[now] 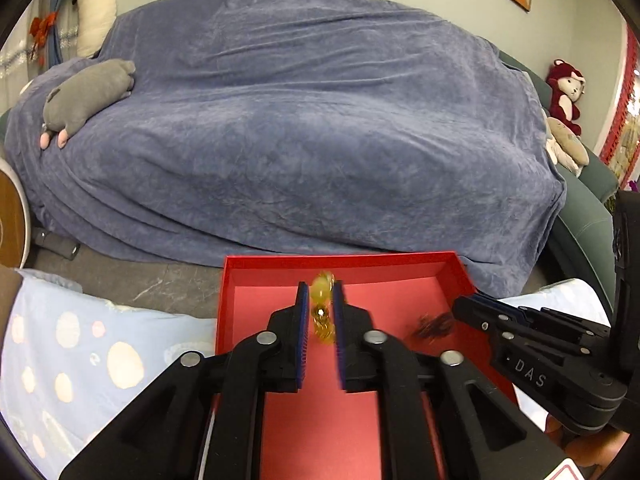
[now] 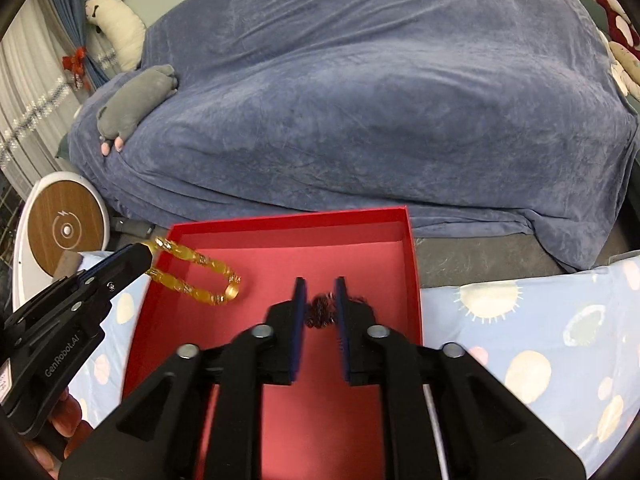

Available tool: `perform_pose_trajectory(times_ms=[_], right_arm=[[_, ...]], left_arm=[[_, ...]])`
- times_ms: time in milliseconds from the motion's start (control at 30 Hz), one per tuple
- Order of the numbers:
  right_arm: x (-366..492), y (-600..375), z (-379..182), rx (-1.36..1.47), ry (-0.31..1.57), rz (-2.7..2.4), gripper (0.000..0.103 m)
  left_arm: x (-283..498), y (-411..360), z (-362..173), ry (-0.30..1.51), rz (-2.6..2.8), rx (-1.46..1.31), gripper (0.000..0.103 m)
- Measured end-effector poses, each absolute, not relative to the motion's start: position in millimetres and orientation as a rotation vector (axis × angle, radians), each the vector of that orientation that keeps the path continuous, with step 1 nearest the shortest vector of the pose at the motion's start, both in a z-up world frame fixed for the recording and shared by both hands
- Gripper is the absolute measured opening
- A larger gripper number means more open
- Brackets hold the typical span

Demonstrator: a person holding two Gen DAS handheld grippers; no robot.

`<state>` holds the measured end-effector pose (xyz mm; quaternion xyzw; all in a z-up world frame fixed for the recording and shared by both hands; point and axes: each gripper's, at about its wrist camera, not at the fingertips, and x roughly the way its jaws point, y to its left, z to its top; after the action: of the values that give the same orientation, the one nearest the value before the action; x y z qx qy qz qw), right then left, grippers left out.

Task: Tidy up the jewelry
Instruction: 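Carry both bracelets into the red box and open both grippers, then move the left gripper to the dark red bead bracelet and grasp it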

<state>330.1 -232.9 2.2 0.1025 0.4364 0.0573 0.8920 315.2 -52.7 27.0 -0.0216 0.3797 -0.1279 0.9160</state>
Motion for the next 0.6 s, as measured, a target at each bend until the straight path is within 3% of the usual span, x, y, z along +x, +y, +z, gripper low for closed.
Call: perform_pose_trajectory(times_ms=[33,100,333,600], right_arm=[[330,-232,-1,0.208,0.901,0.112,0.040],[326,-231,-6,0.198,0.894,0.120,0.040],[287,-233,3,0.189,0.845,0.146,0.040],[192,-248,36,0.239,0.821,0.139,0.040]], left_arm=[[316,-51,23,0.780,-0.257,-0.052,0.026],[314,-52,19,0.762,-0.235,-0.031,0.034],[289,-37,20,0.741,-0.203,0.028,0.034],[207,3,27,0.768,-0.187,0.024,0.035]])
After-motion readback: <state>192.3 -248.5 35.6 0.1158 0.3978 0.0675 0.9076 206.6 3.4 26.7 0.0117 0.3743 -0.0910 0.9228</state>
